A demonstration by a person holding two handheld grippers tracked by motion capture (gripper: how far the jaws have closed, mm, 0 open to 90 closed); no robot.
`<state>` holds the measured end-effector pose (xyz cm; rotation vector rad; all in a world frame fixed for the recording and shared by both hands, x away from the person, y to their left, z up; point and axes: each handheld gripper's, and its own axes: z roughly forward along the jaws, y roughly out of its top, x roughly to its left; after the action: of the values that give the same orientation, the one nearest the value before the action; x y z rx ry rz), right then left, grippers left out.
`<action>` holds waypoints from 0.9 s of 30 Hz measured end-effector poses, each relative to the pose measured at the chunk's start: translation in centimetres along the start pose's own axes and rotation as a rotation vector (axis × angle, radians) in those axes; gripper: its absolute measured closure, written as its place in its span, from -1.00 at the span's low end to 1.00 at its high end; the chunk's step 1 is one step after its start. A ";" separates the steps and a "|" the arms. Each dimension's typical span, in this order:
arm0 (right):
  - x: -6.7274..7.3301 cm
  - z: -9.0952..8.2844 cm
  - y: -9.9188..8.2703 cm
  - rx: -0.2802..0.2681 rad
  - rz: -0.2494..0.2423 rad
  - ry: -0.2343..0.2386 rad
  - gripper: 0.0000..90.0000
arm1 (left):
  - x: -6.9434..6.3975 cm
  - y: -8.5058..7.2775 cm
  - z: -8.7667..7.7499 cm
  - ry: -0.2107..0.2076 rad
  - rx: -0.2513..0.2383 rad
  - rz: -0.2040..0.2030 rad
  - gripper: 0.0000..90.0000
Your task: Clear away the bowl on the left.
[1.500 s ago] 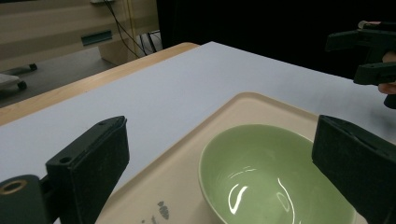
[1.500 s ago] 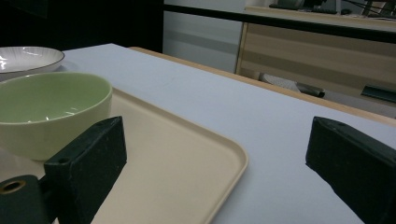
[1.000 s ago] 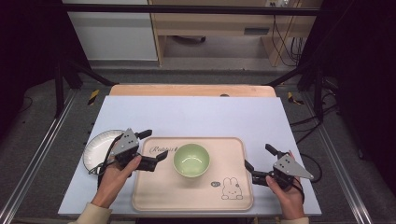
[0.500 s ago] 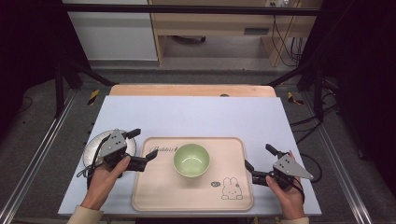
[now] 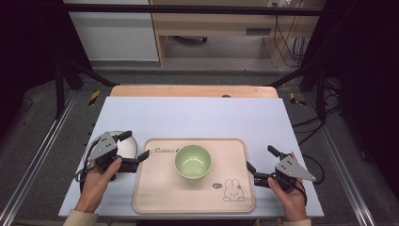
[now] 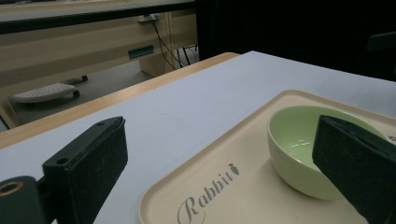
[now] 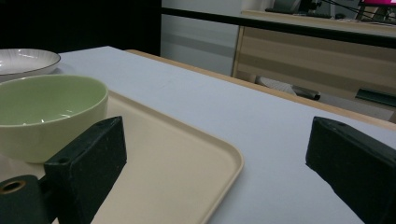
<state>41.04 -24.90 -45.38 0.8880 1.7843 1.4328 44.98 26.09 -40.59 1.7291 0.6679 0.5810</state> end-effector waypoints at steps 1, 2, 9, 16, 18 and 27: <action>0.0 0.0 0.0 0.000 0.000 0.000 -0.88 | 0.1 -0.1 -0.1 0.003 0.000 0.000 -0.93; 0.0 0.0 0.0 0.000 0.000 0.000 -0.88 | 0.3 -0.2 -0.2 0.010 -0.001 -0.001 -0.93; 0.0 0.0 0.0 0.002 0.002 0.000 -0.88 | 1.1 -0.7 -0.8 0.037 0.000 -0.007 -0.93; 0.0 0.0 0.0 0.001 0.001 0.003 -0.88 | 2.1 -1.1 -1.6 0.053 -0.013 -0.023 -0.93; 0.0 0.0 0.0 0.001 0.002 0.003 -0.88 | 2.4 -1.3 -1.8 0.054 -0.013 -0.027 -0.93; 0.1 0.0 0.0 0.002 0.003 0.003 -0.88 | 2.7 -2.0 -2.1 0.029 -0.008 -0.030 -0.92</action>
<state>41.01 -24.85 -45.41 0.8903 1.7878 1.4353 45.24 29.82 -41.88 1.7030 0.7100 0.5877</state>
